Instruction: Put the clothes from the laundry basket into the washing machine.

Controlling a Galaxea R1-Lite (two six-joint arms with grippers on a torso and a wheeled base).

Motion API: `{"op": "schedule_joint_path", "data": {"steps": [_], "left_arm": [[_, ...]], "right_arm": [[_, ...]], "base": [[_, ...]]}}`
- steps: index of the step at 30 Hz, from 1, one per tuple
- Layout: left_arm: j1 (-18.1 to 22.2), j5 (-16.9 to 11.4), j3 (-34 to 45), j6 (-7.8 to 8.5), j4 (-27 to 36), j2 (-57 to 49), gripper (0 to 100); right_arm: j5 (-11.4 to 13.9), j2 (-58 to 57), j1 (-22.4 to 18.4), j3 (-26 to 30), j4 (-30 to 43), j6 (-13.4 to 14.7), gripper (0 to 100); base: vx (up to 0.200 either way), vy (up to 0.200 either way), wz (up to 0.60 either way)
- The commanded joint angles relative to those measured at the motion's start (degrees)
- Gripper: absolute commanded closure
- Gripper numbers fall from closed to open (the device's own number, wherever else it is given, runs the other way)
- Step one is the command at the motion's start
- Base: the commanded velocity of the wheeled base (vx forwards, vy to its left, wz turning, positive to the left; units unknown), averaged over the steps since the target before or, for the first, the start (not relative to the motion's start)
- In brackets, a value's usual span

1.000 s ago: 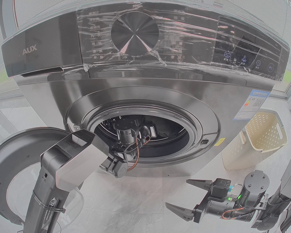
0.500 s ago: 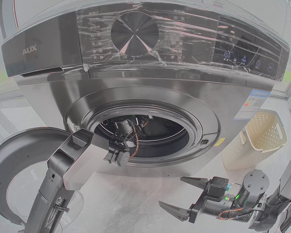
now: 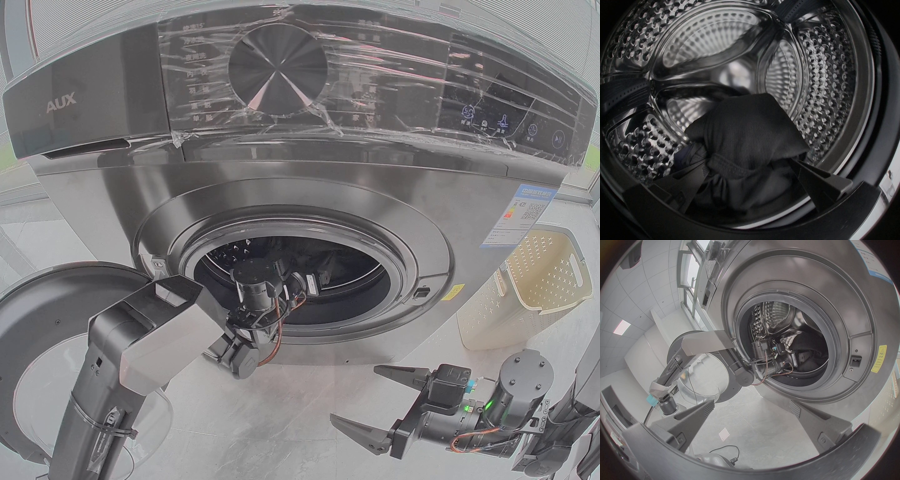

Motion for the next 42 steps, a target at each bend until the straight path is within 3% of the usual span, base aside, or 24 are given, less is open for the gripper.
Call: {"op": "schedule_joint_path", "data": {"steps": [1,17,22,25,28,30,34,39,42], "left_arm": [[-1.92,-2.73,13.41,1.36,-1.34,-10.49,0],[-11.76,-3.0,40.31,2.16,-3.01,-24.9,0],[-13.87,-2.56,54.63,2.42,-9.43,-32.2,0],[-14.05,-0.89,61.22,2.6,-13.03,-36.68,0],[-15.37,0.43,69.31,1.89,-15.31,-42.66,0],[-16.07,-0.1,75.9,0.22,-15.23,-49.42,0],[-16.86,1.57,80.38,-1.1,-15.23,-56.98,0],[-16.42,4.12,82.05,-0.92,-14.44,-65.07,0],[-16.07,4.39,82.05,0.31,-6.97,-71.84,0]], "right_arm": [[0.02,0.08,-0.42,-0.19,-0.11,0.17,0],[-0.16,-1.77,-3.85,0.24,-0.55,0.0,0],[-0.34,-6.25,-6.66,3.67,-0.19,-0.62,0],[-0.34,-7.39,-7.27,4.73,-0.11,-0.44,0],[-0.6,-8.45,-7.54,5.52,-0.02,-0.18,0],[-2.01,-9.59,-7.71,6.84,0.07,-0.09,0],[-4.91,-12.14,-8.33,8.51,0.42,0.17,0],[-5.52,-16.27,-10.44,8.59,1.3,0.26,0],[-5.52,-19.7,-12.64,8.59,3.76,0.0,0]], "base": [[0.0,0.0,0.0],[0.0,0.0,0.0],[0.0,0.0,0.0],[0.0,0.0,0.0],[0.0,0.0,0.0],[0.0,0.0,0.0],[0.0,0.0,0.0],[0.0,0.0,0.0],[0.0,0.0,0.0]]}}
